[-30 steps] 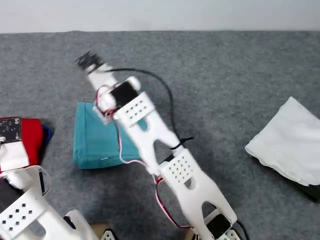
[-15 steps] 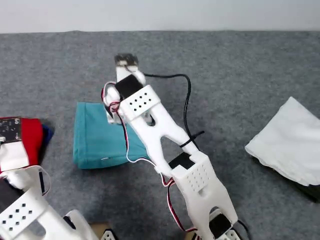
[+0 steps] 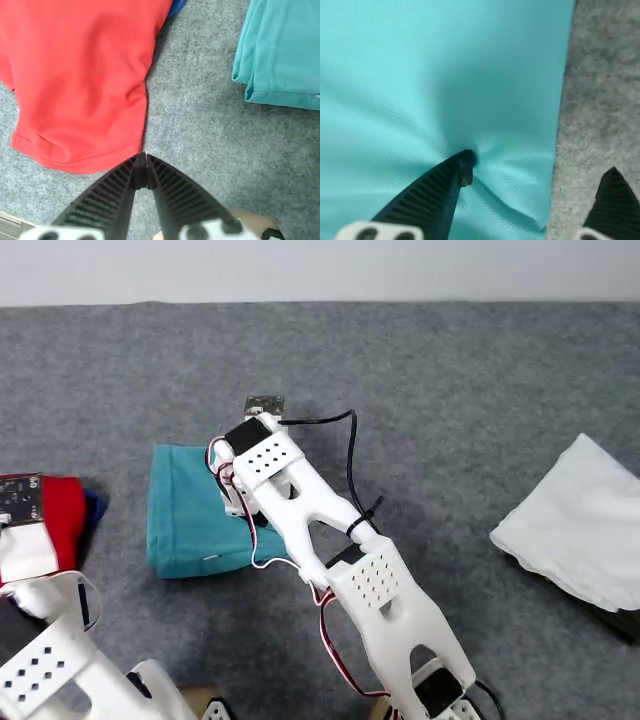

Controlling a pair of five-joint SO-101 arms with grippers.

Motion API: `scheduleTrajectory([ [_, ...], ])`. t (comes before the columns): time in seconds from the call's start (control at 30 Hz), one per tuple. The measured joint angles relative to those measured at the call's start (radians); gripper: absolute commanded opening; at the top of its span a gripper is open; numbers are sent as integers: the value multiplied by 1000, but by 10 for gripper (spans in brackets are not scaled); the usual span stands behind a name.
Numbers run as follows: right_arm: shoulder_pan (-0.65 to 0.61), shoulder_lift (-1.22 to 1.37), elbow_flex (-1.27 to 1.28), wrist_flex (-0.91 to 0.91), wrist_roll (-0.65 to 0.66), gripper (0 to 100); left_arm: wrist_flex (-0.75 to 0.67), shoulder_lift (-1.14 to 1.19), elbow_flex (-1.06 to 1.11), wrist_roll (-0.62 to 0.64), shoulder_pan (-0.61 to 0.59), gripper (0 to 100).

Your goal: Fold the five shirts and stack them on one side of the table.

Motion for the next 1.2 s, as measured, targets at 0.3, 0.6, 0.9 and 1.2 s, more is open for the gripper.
scheduleTrajectory([
  [0.3,0,5,0,0,26,6,0,0,0,0,0,5],
  [0.6,15,5,-5,51,75,9,0,0,0,0,0,5],
  [0.9,160,-81,21,84,319,9,0,0,0,0,0,5],
  [1.2,493,-132,23,84,984,9,0,0,0,0,0,5],
])
